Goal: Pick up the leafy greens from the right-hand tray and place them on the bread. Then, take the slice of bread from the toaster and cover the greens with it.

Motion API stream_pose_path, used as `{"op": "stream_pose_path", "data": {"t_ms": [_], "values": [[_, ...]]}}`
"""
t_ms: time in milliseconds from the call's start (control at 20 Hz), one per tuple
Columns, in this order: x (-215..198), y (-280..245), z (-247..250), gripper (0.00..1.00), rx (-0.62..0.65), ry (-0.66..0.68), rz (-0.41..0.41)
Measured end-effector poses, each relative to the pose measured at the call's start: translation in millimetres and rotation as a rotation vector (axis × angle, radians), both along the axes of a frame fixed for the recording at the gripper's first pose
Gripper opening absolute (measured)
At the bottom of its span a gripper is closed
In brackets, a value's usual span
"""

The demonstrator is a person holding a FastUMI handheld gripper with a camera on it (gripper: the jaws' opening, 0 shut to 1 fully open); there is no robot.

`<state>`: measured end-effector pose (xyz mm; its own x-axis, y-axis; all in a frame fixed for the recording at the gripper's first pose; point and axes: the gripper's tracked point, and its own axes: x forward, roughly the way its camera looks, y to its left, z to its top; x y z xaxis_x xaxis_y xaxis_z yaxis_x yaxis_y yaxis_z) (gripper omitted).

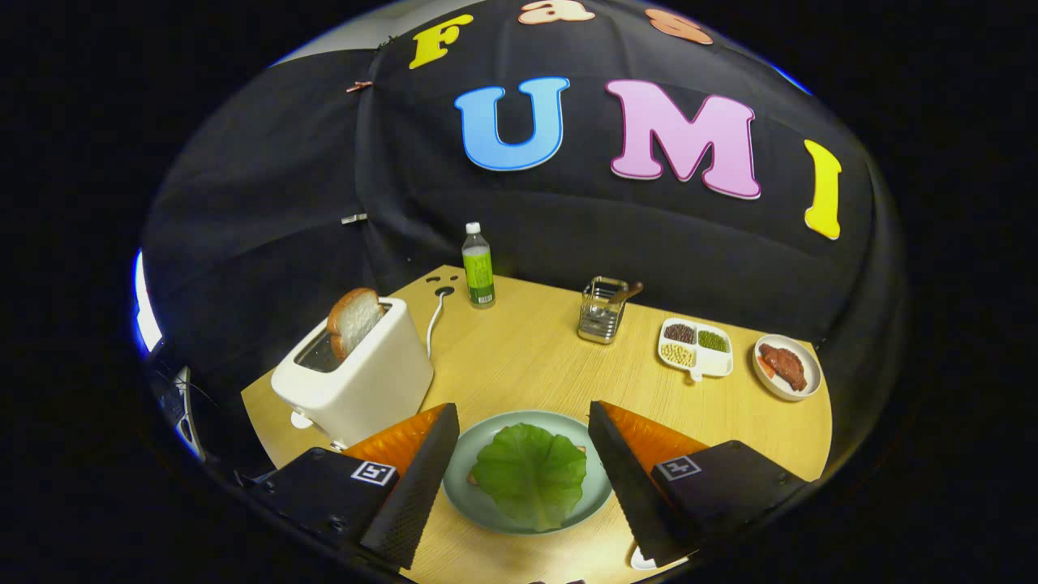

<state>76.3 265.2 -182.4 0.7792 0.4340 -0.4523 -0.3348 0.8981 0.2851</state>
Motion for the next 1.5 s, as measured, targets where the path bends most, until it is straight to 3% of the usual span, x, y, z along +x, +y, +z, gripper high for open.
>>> {"op": "stream_pose_path", "data": {"t_ms": [350,550,800,1400,1500], "values": [[7.1,51.5,112.6,0.99,0.059,-0.185,0.093],[7.8,106.8,138.6,0.99,0.100,-0.200,0.151],[12.6,163.5,118.3,0.99,0.063,-0.140,0.177],[52.7,229.2,17.5,0.98,-0.049,0.110,0.123],[59.5,237.1,5.2,0.78,-0.049,0.148,0.107]]}}
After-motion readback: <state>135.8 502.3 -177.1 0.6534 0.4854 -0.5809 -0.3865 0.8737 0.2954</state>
